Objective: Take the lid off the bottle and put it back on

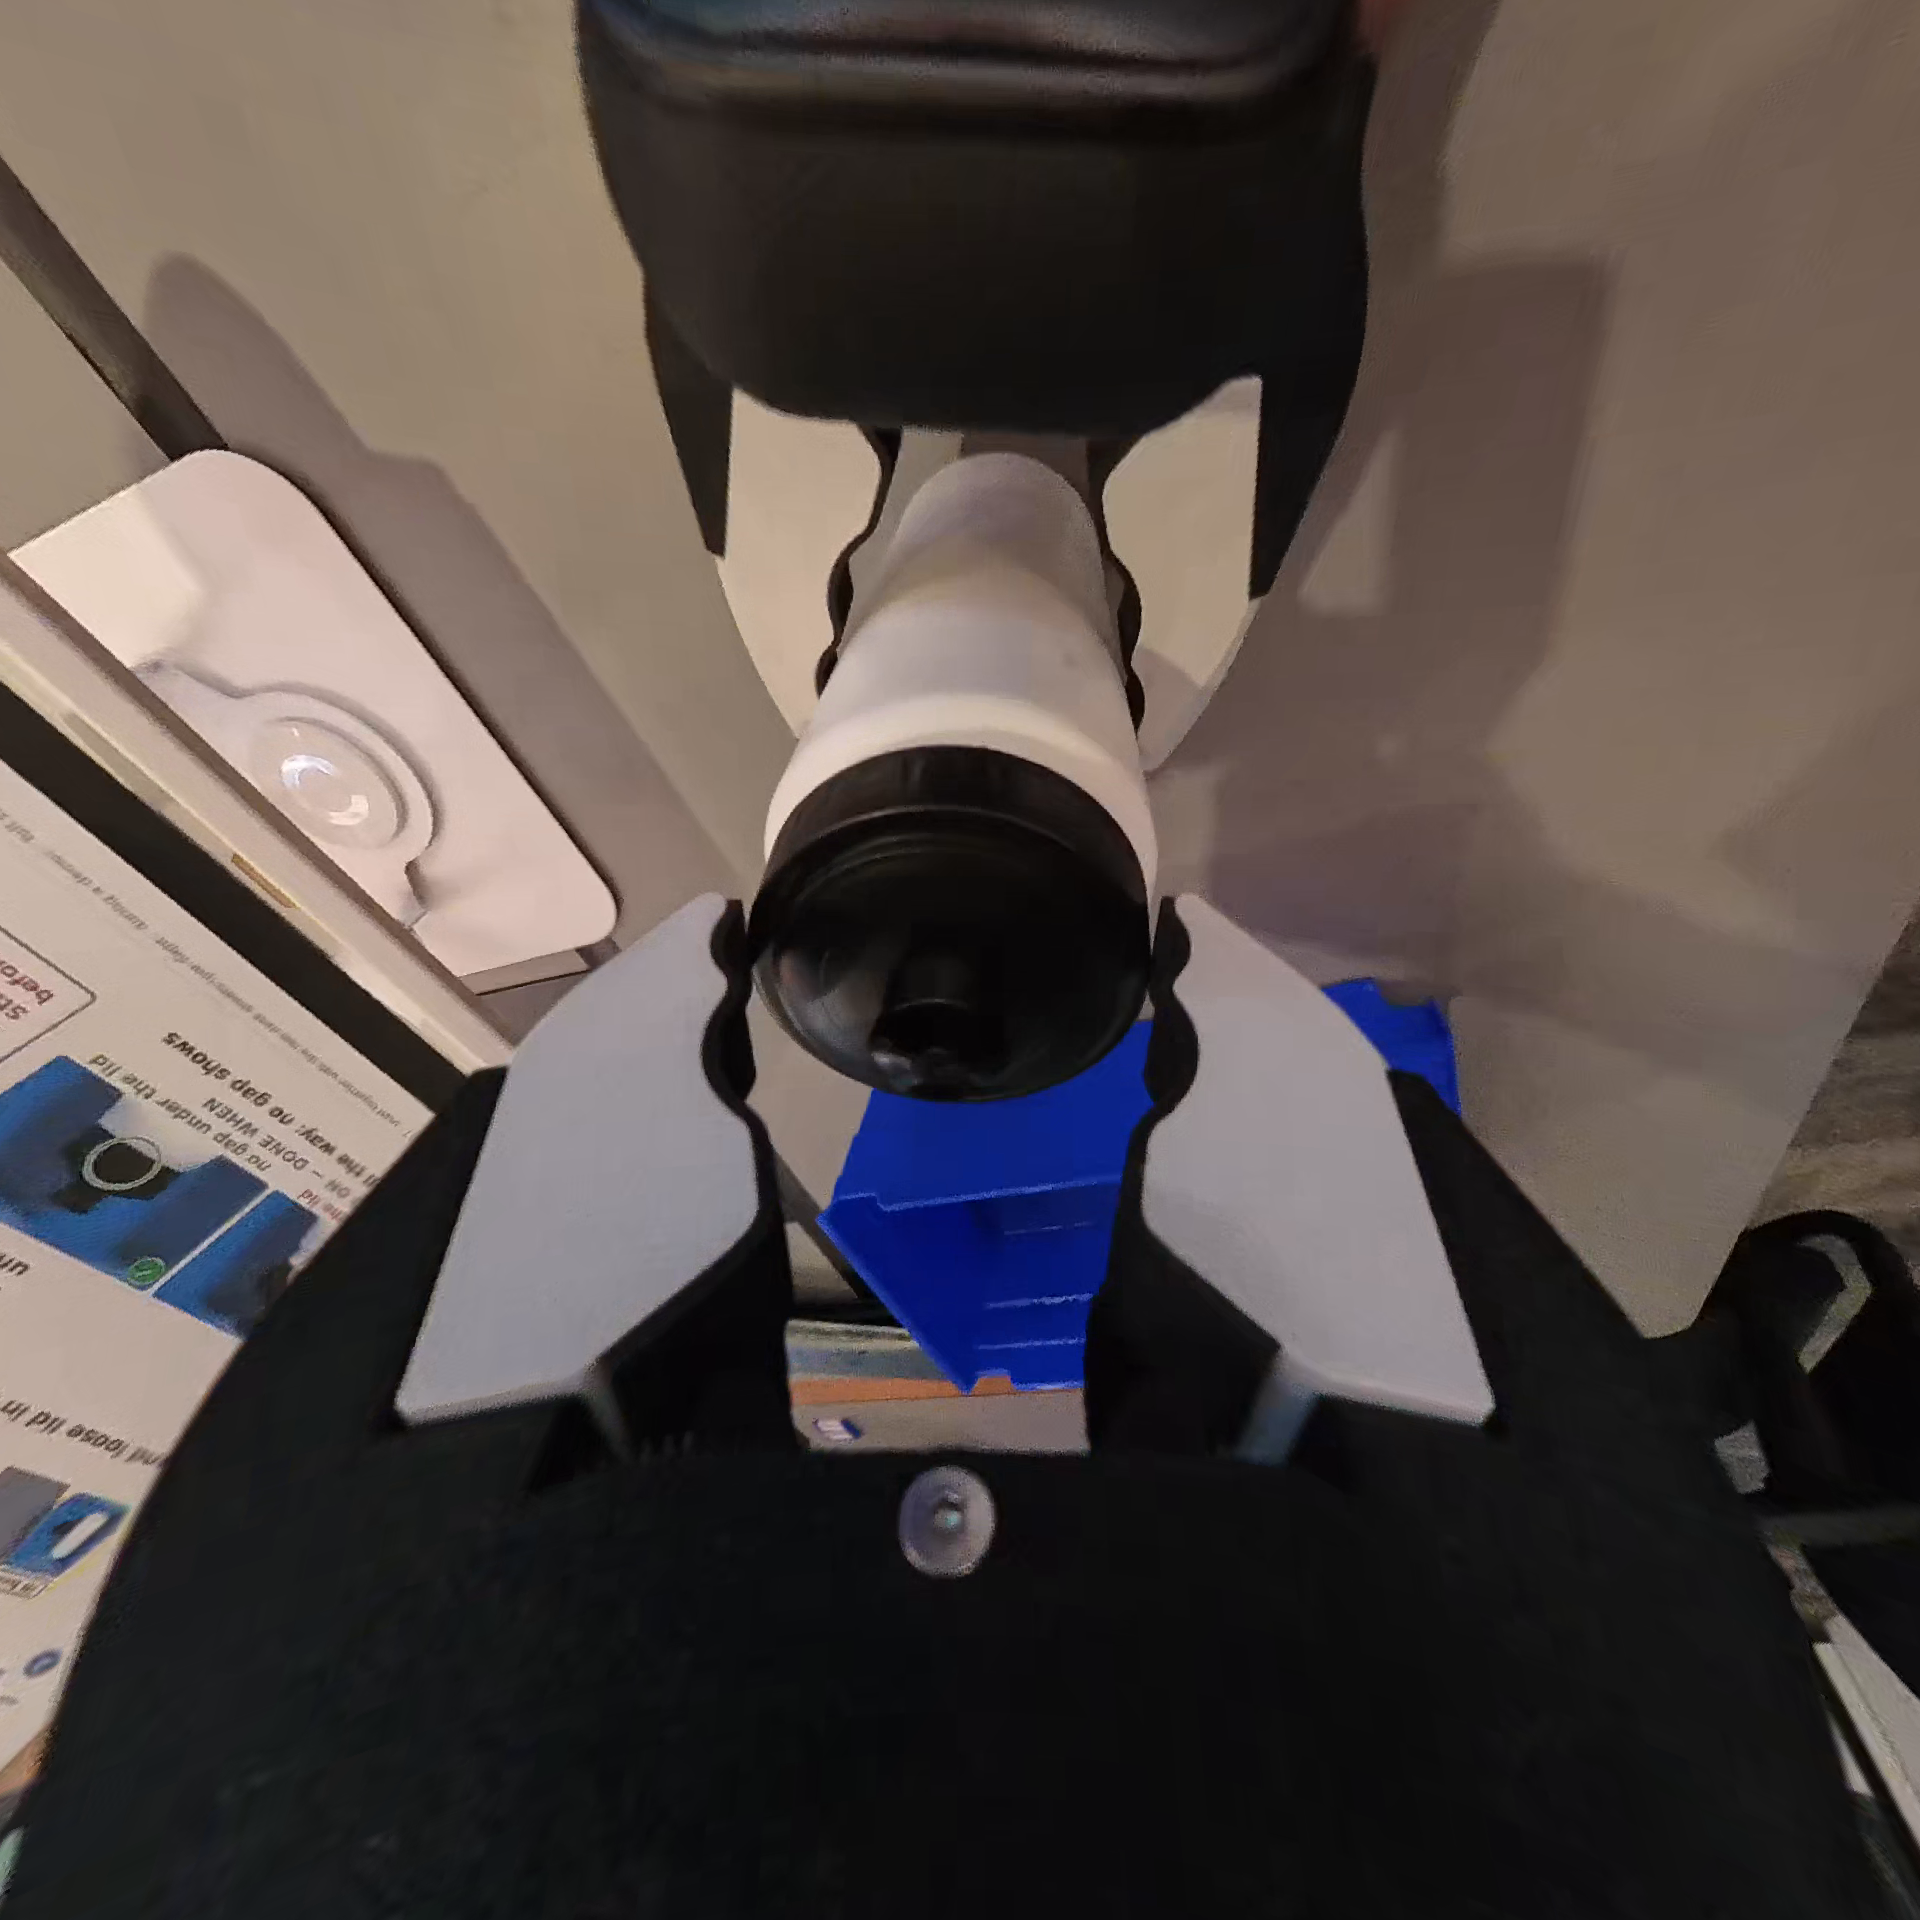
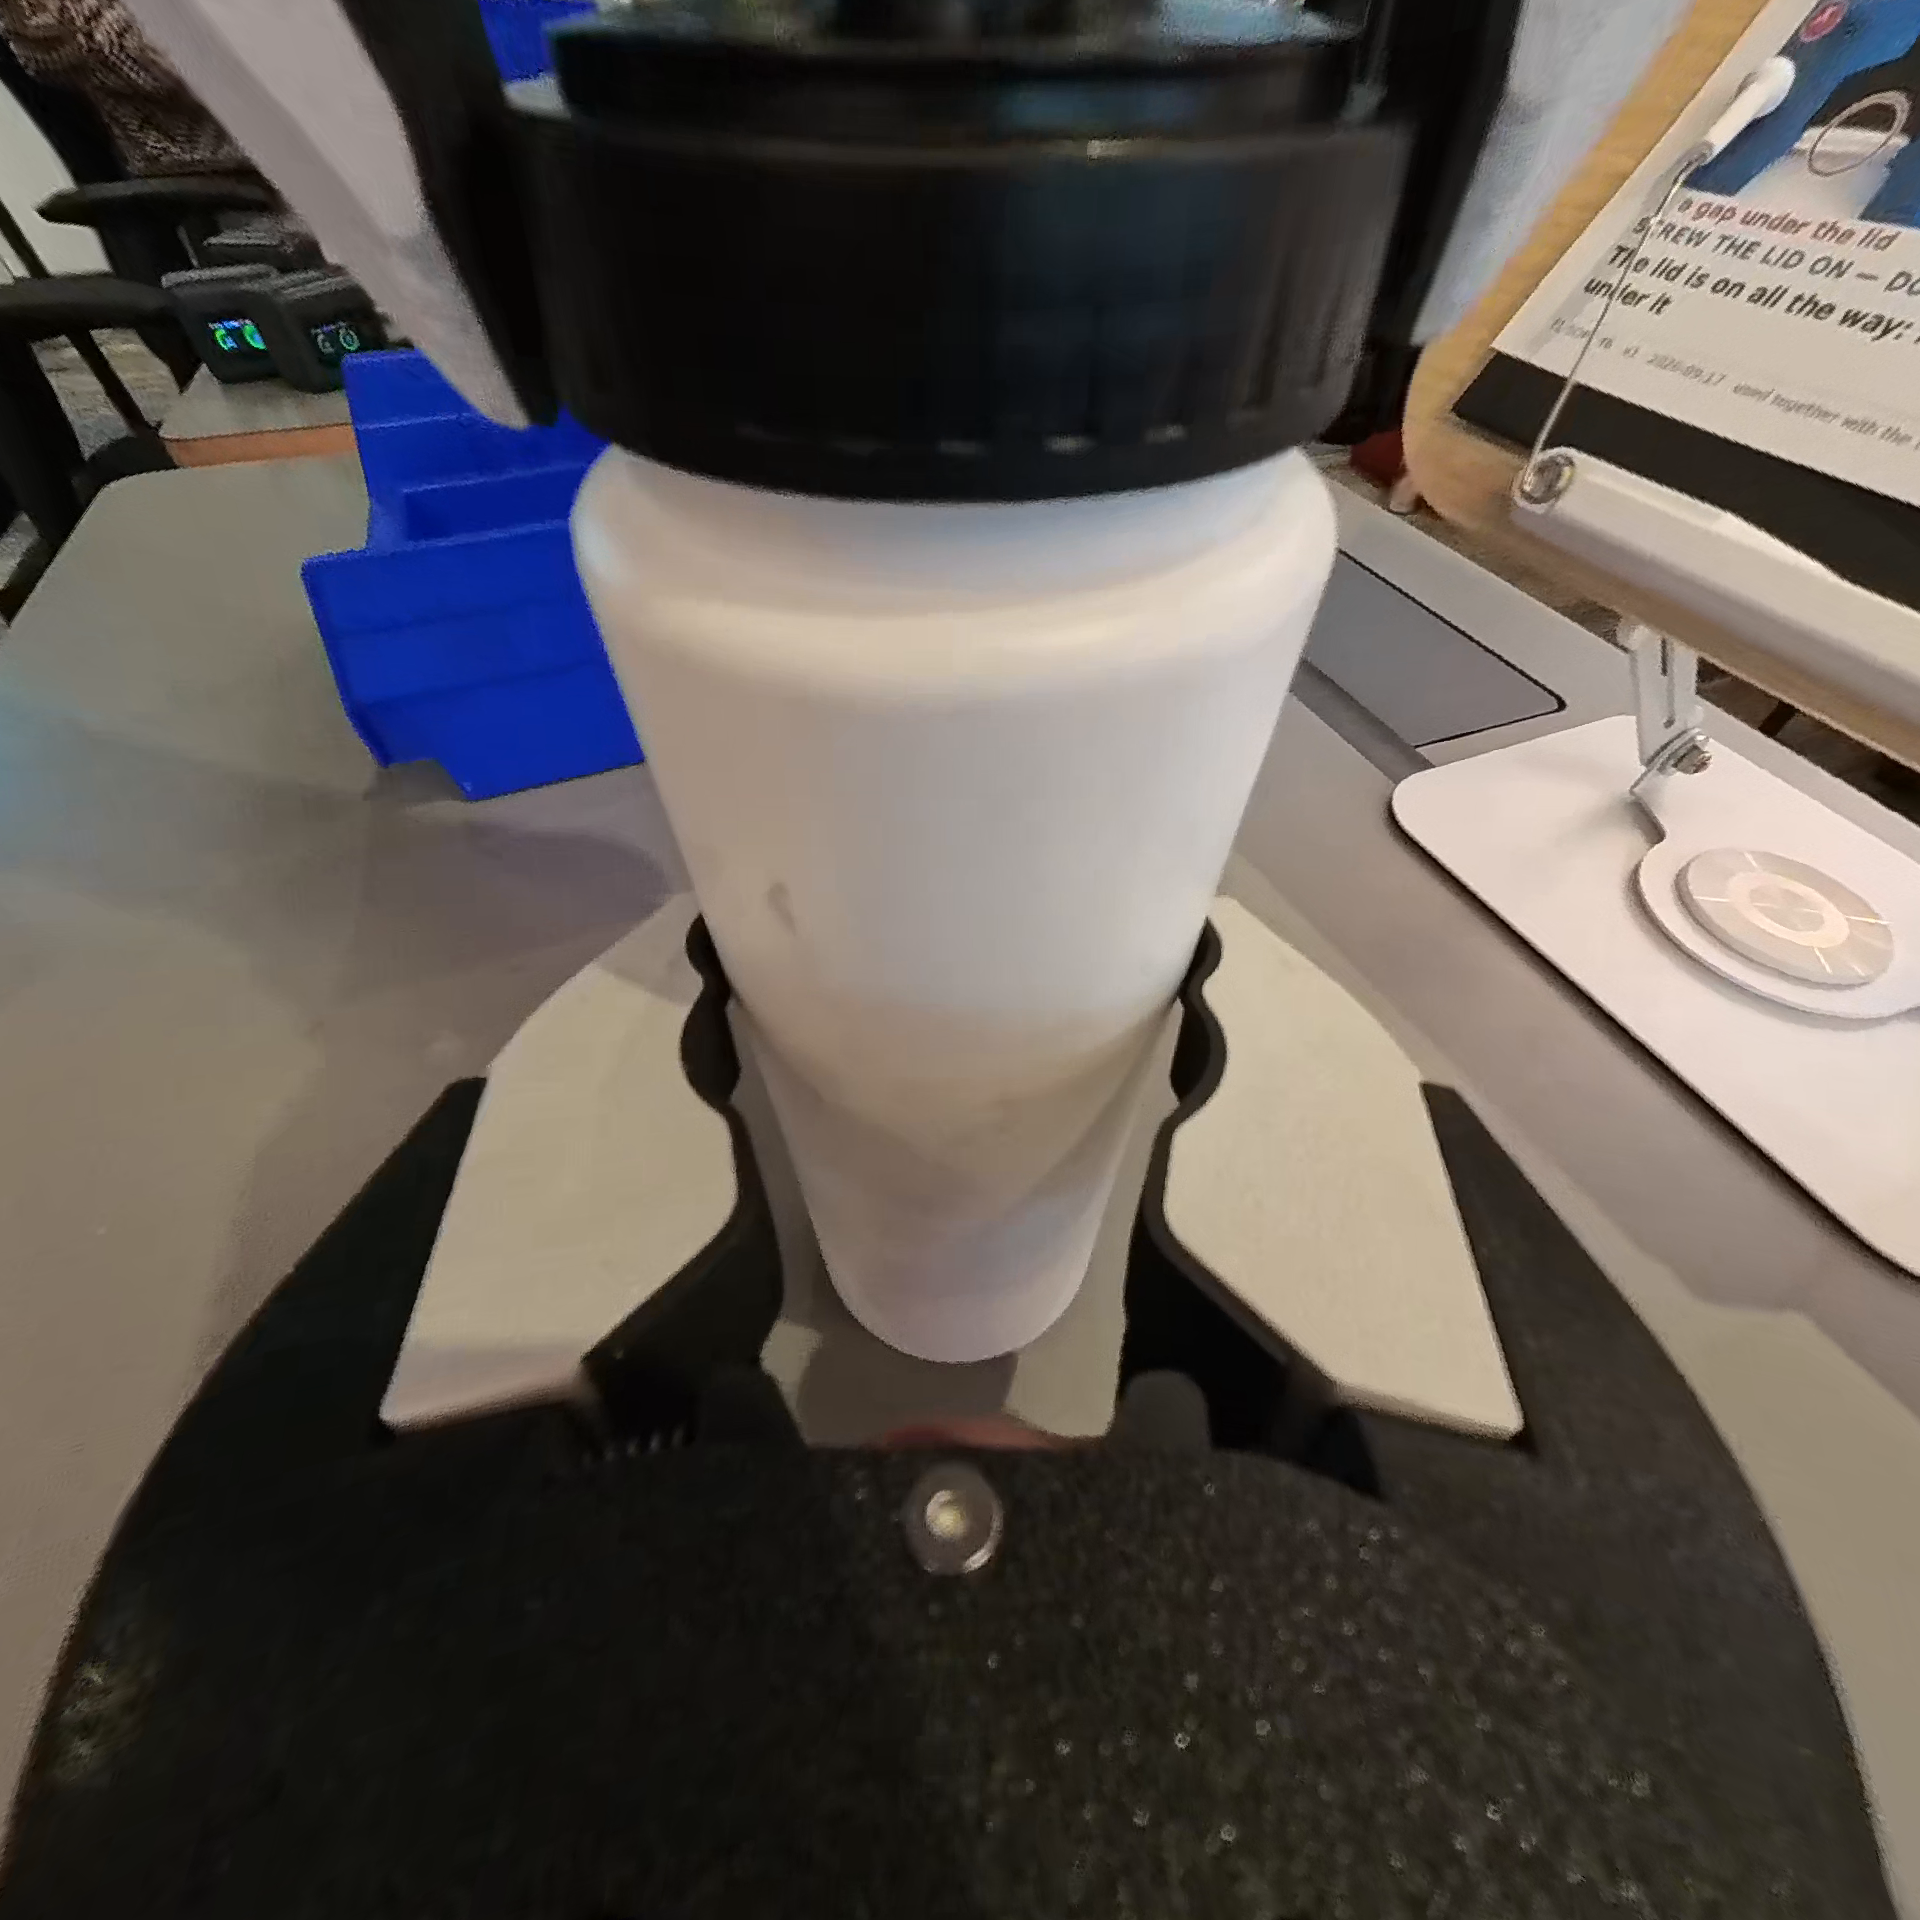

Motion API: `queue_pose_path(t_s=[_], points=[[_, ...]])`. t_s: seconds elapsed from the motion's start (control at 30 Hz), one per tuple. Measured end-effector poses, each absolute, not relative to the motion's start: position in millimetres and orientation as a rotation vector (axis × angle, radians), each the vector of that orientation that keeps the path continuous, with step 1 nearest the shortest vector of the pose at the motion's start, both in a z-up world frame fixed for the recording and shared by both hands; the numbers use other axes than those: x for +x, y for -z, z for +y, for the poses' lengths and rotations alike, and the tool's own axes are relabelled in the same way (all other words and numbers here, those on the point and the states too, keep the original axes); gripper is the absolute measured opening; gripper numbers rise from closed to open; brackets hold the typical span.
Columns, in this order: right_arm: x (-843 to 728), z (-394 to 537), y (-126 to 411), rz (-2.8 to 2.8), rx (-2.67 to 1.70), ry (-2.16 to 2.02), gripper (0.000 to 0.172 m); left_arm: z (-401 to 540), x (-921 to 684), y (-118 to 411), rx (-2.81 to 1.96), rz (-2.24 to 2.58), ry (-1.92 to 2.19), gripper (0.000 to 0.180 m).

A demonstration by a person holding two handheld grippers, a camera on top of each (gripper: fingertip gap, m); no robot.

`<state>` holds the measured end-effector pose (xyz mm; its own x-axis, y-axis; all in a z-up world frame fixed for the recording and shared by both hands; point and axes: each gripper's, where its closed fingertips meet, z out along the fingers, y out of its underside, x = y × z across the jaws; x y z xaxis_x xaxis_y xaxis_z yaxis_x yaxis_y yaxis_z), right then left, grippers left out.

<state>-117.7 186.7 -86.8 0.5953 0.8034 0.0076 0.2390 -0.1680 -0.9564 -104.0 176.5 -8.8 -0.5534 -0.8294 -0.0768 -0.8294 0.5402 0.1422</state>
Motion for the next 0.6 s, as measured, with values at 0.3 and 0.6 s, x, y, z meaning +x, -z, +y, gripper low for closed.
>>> queue_pose_path(t_s=[0.3,0.6], points=[[-114.8,189.0,87.1,-0.844,-1.711,-0.646,0.083,174.9,-82.2,-43.8,-1.837,2.249,0.067,0.088],[-114.9,189.0,87.2,-0.846,-1.715,-0.643,0.083,183.3,-91.9,-35.7,-2.5,1.403,0.32,0.101]])
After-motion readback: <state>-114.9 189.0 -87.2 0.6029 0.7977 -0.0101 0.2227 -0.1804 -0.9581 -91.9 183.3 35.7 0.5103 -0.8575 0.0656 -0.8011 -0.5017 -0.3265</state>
